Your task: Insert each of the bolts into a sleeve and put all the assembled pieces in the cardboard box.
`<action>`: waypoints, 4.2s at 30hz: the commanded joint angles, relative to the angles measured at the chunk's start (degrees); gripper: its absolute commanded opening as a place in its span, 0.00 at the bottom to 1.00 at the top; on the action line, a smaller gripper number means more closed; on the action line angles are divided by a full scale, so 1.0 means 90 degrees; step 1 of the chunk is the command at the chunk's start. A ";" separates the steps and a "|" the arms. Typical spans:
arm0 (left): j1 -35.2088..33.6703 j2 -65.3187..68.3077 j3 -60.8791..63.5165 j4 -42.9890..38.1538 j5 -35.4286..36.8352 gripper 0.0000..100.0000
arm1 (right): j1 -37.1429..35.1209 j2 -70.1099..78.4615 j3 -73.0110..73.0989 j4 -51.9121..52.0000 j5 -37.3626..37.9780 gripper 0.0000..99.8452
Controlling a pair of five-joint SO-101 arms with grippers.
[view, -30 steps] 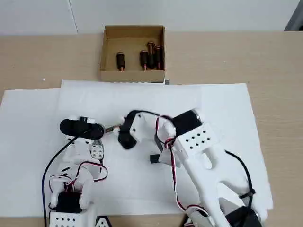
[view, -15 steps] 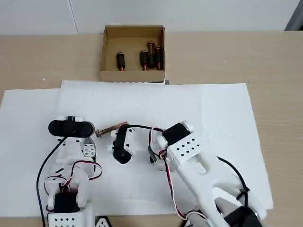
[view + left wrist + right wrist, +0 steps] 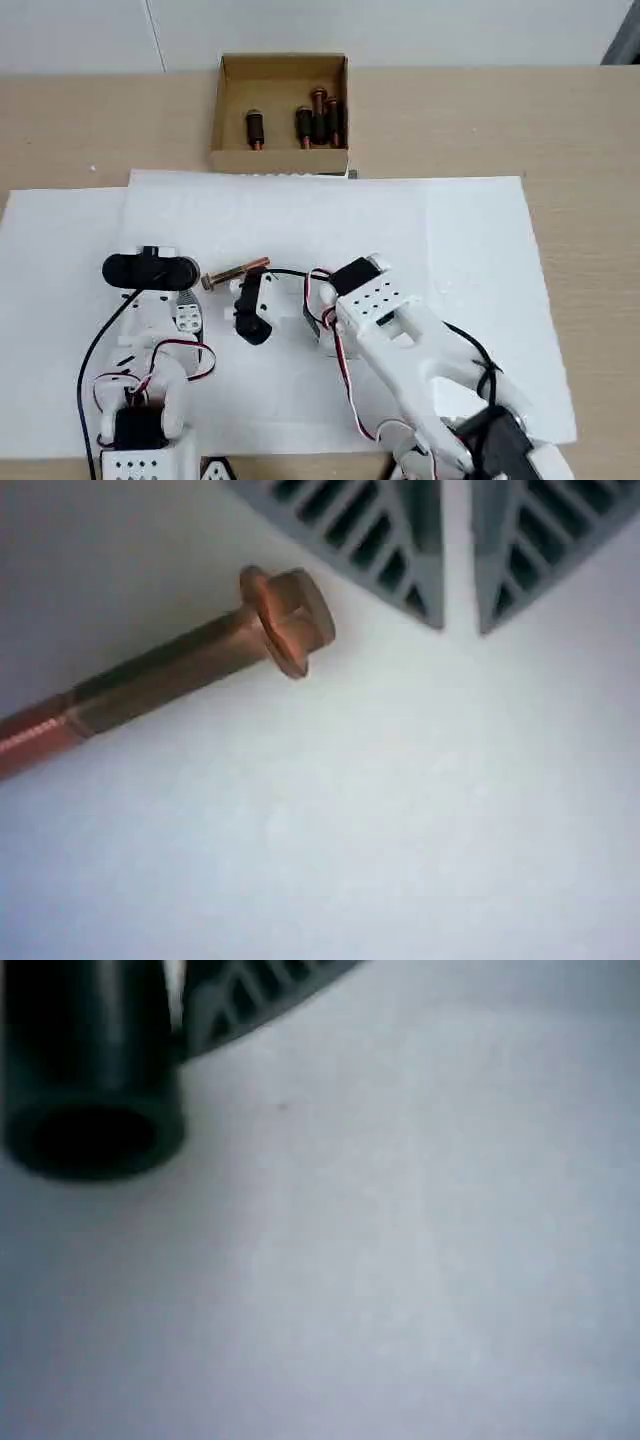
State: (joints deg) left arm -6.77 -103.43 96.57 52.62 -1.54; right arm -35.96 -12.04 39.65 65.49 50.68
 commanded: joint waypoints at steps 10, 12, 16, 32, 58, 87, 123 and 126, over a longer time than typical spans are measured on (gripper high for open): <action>-0.0010 -0.0068 -0.0161 -0.0010 0.0039 0.01 | -0.0024 0.0454 -0.0039 -0.0269 0.0000 0.01; -0.0010 -0.0068 -0.0161 -0.0010 0.0049 0.01 | 0.0005 0.0210 -0.0039 -0.0259 -0.0215 0.01; -0.0010 -0.0068 -0.0103 -0.0107 0.0068 0.01 | 0.0259 -0.0327 -0.0029 -0.0259 -0.0762 0.00; 0.0547 -0.0059 -0.0034 -0.0195 0.0039 0.01 | 0.1919 -0.2505 -0.0879 0.2242 -0.2862 0.00; 0.0576 0.2022 -0.3453 0.0967 0.2090 0.01 | 0.5123 -0.5612 -0.0860 0.3365 -0.3565 0.00; 0.0664 0.9377 -0.8278 0.2794 0.6505 0.01 | 0.5133 -0.5631 -0.0215 0.3043 -0.3614 0.00; 0.1475 1.1321 -0.8630 0.3692 0.7179 0.01 | 0.5133 -0.5631 -0.0205 0.2857 -0.3614 0.00; 0.1319 1.1380 -0.8630 0.3643 0.7179 0.01 | 0.5133 -0.5631 -0.0205 0.2838 -0.3614 0.00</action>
State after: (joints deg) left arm 6.77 -0.92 21.14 85.32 63.08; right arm 9.58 -62.24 38.15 92.04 18.68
